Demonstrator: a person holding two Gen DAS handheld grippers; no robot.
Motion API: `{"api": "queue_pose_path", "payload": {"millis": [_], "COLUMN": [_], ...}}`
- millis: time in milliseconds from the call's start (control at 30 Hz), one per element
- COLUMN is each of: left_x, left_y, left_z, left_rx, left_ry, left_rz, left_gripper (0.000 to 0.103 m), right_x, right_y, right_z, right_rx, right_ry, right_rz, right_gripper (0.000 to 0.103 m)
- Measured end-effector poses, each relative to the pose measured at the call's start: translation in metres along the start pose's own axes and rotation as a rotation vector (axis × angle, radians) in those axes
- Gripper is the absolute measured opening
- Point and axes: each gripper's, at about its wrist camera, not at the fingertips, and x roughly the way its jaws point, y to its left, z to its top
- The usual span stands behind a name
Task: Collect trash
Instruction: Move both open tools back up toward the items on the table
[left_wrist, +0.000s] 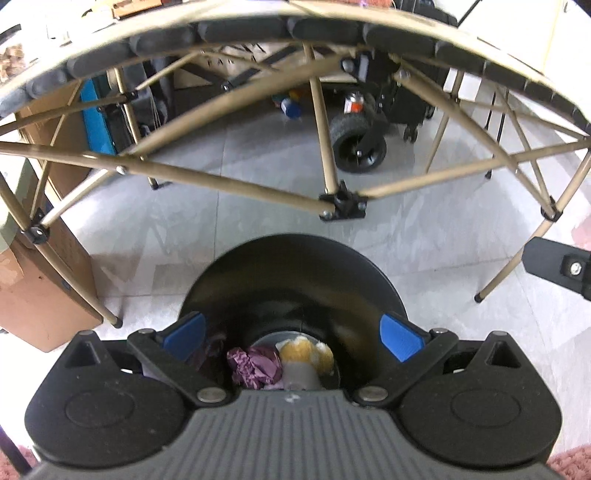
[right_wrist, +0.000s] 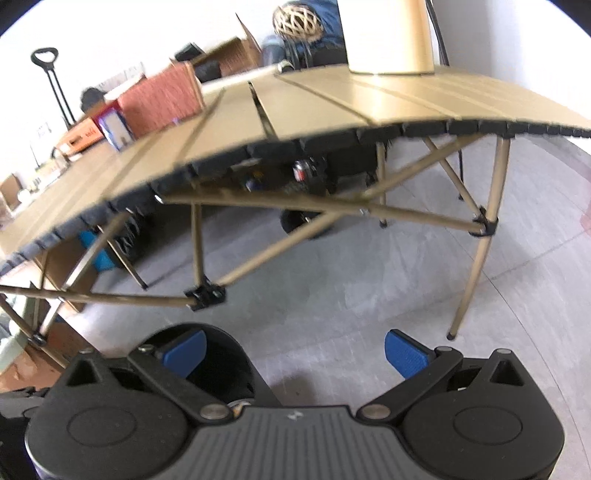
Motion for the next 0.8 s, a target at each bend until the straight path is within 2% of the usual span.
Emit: {"api": "queue_pose_path", "payload": {"millis": [300,533,600,800], "left_x": [-0.038,-0.086,-0.099,-0.133], "left_y": [0.013,0.023,0.025,0.038], "left_z": [0.006,0.017,0.022,0.049], "left_rx": [-0.005,-0.012,-0.015,-0.049], "left_ry": [-0.087,-0.227,-0.270,-0.402], "left_rz": [-0.046,-0.072,-0.067,-0.062], "left_gripper": [0.103,0.103,0.103,0.103], "right_x": [-0.036,-0.062,-0.068,-0.076], "right_y": [0.009,0.013,0.016,0.021], "right_z": [0.014,0.038,0.046,0.075], "right_rx": [-0.005,0.023,0.025,0.035], "right_ry": [-0.116,-0.225,-0.252,-0.328], "right_rz": [0.091,0.145,0.134,0.158], "right_gripper": [0.103,0.103,0.103,0.103]}}
